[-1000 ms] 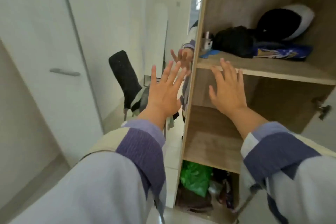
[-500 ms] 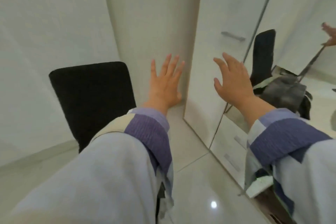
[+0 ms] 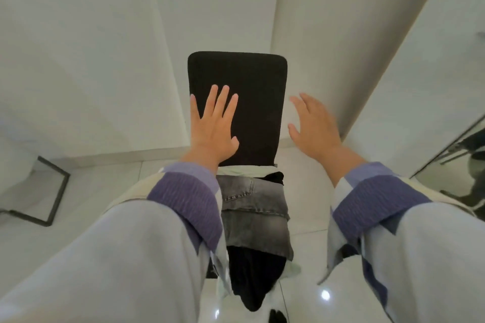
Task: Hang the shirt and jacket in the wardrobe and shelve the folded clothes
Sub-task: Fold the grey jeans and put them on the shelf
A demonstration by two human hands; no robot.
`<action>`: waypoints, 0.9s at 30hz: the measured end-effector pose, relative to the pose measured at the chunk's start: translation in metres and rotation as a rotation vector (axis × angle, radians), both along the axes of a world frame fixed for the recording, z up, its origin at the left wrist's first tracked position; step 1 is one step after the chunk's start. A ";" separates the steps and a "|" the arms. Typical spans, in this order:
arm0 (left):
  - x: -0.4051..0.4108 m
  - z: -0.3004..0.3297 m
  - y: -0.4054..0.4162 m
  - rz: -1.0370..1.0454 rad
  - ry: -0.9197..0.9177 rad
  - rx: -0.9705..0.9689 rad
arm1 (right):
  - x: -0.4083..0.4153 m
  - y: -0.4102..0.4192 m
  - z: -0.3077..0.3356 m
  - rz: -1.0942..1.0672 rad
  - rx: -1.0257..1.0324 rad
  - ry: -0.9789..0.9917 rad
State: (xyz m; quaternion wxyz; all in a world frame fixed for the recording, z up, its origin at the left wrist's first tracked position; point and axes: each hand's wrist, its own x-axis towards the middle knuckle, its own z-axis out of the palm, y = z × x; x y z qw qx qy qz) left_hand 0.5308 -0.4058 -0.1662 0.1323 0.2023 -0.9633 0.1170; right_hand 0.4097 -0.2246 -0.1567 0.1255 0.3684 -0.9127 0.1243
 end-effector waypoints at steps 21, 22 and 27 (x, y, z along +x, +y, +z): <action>0.099 -0.331 -0.096 0.792 -0.345 0.767 | 0.056 -0.228 -0.321 0.735 0.409 -0.383; 0.104 -0.344 -0.096 0.818 -0.362 0.791 | 0.061 -0.232 -0.334 0.737 0.429 -0.376; 0.116 -0.381 -0.084 0.882 -0.320 0.980 | 0.071 -0.236 -0.377 0.669 0.488 -0.359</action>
